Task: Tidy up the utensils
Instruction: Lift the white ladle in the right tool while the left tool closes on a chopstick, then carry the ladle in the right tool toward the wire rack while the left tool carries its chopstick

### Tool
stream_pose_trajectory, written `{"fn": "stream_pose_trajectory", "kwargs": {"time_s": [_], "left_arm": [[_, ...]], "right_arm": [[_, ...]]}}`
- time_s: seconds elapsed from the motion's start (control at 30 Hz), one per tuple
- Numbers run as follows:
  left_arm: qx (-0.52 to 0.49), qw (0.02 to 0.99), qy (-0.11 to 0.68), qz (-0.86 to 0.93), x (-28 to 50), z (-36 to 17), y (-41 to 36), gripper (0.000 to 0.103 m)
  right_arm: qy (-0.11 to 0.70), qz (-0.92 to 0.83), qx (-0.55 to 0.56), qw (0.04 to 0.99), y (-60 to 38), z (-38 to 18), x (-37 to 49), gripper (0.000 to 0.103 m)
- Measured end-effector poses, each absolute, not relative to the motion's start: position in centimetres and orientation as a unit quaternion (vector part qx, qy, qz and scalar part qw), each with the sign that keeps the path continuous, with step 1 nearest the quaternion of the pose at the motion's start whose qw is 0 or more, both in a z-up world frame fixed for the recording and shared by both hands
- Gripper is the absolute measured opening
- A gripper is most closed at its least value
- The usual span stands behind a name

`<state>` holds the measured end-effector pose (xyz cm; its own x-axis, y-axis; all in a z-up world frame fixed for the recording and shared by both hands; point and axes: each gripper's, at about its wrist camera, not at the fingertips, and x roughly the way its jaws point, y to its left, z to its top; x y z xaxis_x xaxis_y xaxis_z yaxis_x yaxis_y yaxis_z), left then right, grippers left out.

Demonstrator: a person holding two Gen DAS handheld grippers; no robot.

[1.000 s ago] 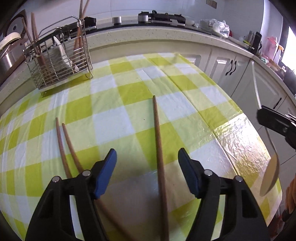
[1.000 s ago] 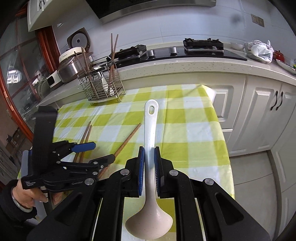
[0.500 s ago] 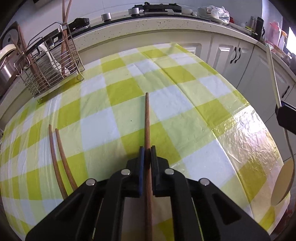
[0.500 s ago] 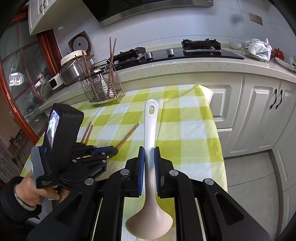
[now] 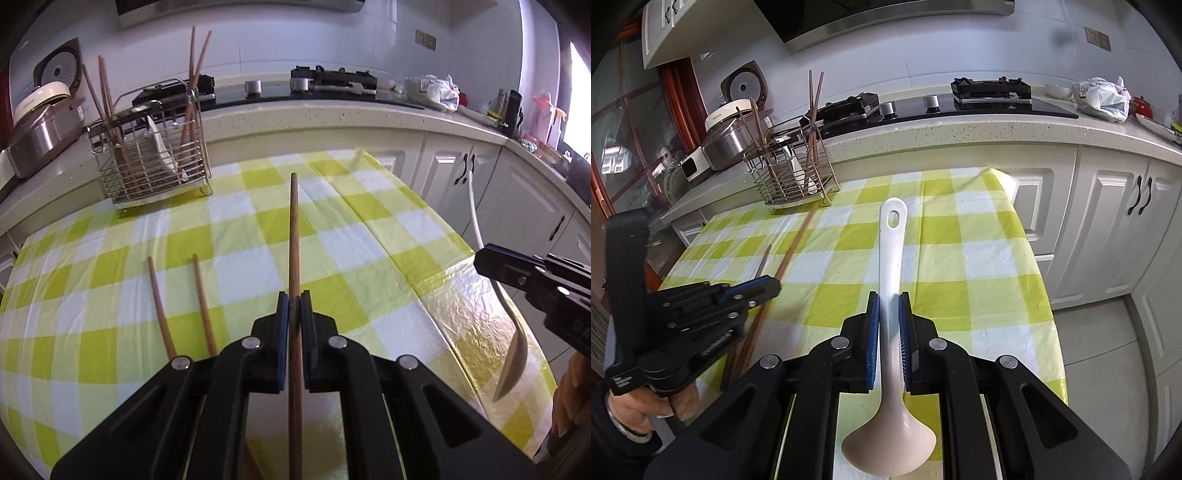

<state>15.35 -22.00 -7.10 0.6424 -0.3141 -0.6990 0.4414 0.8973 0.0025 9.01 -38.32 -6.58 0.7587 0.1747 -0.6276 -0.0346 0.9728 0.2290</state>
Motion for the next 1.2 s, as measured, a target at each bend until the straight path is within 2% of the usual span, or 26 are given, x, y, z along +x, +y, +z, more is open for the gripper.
{"fn": "stream_pose_trajectory", "kwargs": {"time_s": [0.4, 0.97, 1.2], "left_arm": [[0.051, 0.919, 0.33, -0.208, 13.4, -3.8, -16.3, 0.006], [0.004, 0.961, 0.255, -0.106, 12.9, -0.8, -3.5, 0.006], [-0.006, 0.971, 0.221, -0.094, 13.5, 0.8, -0.5, 0.006]], "right_arm": [[0.336, 0.037, 0.09, 0.937, -35.8, -5.9, 9.7, 0.011], [0.266, 0.062, 0.036, 0.961, -24.4, -1.9, 12.3, 0.011], [0.231, 0.07, 0.027, 0.97, -21.4, 0.0, 13.5, 0.011]]}}
